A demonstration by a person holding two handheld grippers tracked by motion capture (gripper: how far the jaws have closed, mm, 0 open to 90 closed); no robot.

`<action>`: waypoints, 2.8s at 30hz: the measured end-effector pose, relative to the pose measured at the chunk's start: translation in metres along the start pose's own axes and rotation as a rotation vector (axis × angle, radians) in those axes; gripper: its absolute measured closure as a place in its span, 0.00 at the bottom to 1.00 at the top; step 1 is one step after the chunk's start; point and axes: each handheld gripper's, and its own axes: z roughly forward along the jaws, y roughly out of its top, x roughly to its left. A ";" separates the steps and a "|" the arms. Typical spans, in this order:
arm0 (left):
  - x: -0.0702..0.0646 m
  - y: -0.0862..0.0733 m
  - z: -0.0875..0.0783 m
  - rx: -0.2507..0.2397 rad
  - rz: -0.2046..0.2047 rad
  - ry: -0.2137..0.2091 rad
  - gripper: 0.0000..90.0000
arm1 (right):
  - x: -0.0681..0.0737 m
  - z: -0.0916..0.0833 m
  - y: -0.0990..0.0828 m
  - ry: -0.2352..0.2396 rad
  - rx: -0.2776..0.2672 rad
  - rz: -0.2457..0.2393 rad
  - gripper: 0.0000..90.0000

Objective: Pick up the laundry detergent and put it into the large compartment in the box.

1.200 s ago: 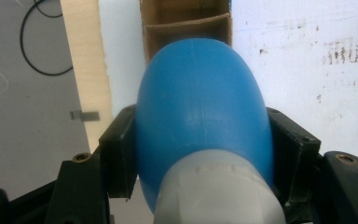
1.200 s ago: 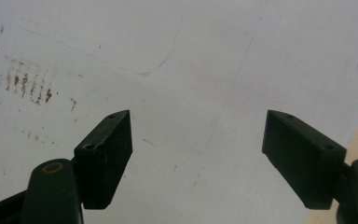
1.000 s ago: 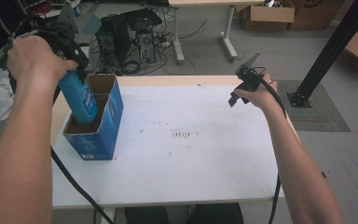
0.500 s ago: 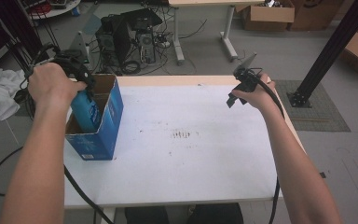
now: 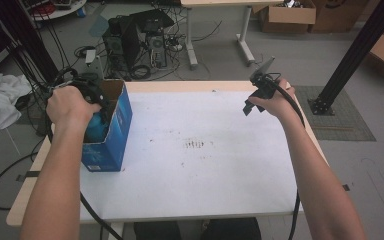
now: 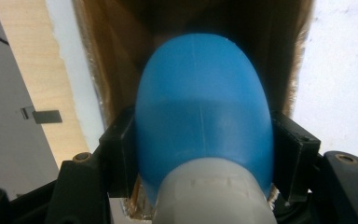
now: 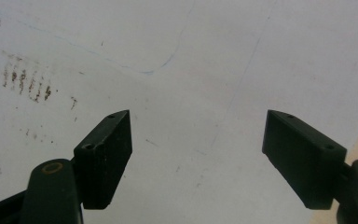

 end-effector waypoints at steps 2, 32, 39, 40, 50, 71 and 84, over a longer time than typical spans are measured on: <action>0.000 0.001 0.003 0.007 0.002 -0.005 0.42 | 0.000 0.000 0.000 0.000 -0.002 0.000 0.27; 0.005 0.004 0.028 0.034 -0.017 -0.001 0.41 | 0.000 0.002 0.000 -0.003 0.005 -0.002 0.27; 0.006 0.004 0.029 0.021 -0.026 -0.015 0.41 | 0.000 0.002 -0.001 -0.002 0.006 -0.001 0.27; 0.006 0.004 0.029 0.020 -0.026 -0.015 0.41 | 0.000 0.002 -0.001 -0.003 0.006 -0.001 0.27; 0.009 0.001 0.029 0.017 -0.045 -0.029 0.38 | -0.001 0.001 -0.002 -0.002 0.005 -0.002 0.27; 0.003 -0.012 -0.019 -0.044 -0.023 -0.008 0.32 | -0.002 -0.001 -0.002 -0.001 0.002 -0.002 0.27; -0.037 -0.029 -0.060 -0.110 0.088 0.031 0.23 | 0.004 -0.003 -0.002 -0.005 0.004 -0.002 0.27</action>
